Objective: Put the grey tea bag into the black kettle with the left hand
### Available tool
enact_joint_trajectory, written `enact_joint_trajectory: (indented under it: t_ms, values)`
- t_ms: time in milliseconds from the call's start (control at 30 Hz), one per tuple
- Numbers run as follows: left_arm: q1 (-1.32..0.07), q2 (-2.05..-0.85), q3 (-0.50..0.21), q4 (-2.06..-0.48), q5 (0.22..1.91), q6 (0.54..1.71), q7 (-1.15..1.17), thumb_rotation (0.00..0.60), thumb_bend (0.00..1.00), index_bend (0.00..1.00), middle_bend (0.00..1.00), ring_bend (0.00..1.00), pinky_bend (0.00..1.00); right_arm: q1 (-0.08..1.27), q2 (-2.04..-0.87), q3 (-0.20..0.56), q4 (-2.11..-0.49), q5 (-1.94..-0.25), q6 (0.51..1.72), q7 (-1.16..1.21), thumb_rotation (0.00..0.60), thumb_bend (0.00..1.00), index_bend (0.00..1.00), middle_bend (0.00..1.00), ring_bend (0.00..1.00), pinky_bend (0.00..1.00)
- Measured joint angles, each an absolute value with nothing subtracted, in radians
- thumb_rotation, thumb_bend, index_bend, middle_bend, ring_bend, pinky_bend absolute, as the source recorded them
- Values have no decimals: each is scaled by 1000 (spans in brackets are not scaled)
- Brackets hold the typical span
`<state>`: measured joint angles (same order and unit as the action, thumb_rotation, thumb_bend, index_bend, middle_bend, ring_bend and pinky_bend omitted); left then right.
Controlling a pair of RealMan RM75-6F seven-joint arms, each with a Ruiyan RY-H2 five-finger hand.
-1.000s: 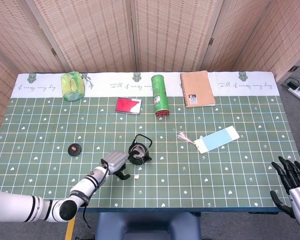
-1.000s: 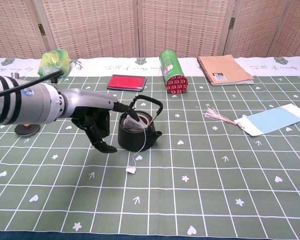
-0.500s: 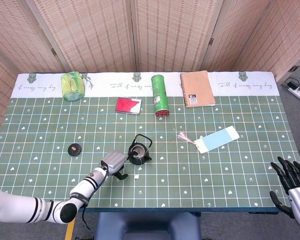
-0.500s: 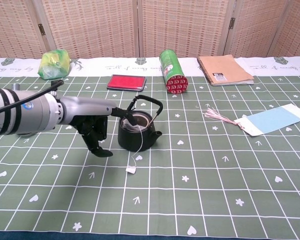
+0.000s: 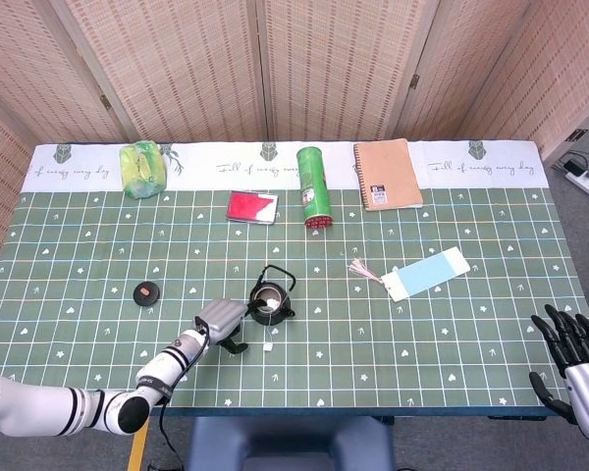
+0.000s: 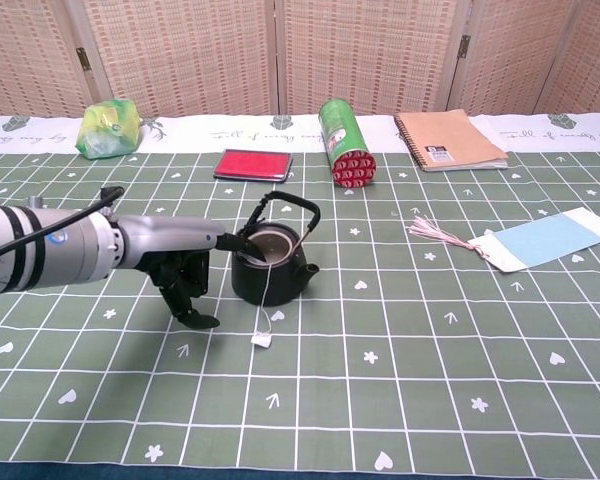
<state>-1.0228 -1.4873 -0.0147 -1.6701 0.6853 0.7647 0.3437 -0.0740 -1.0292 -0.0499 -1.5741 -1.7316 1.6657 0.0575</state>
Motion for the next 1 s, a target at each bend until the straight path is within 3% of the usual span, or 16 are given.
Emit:
enact_joint_trajectory:
  t_ms: [400, 700, 1000]
  values:
    - [-998, -1498, -37, -1641, 762, 743, 284, 600, 310, 124, 1000, 1000, 1000, -71, -1028, -48, -1573, -1727, 1662, 62, 600, 412, 0, 0, 0, 0]
    - [-995, -1461, -58, -1732, 776, 782, 292, 600, 311, 124, 1000, 1000, 1000, -78, -1028, -53, -1571, -1743, 1681, 61, 600, 411, 0, 0, 0, 0]
    - [-987, -1359, -88, -1904, 806, 901, 347, 600, 310, 122, 1000, 1000, 1000, -83, -1030, -63, -1568, -1764, 1693, 58, 600, 411, 0, 0, 0, 0]
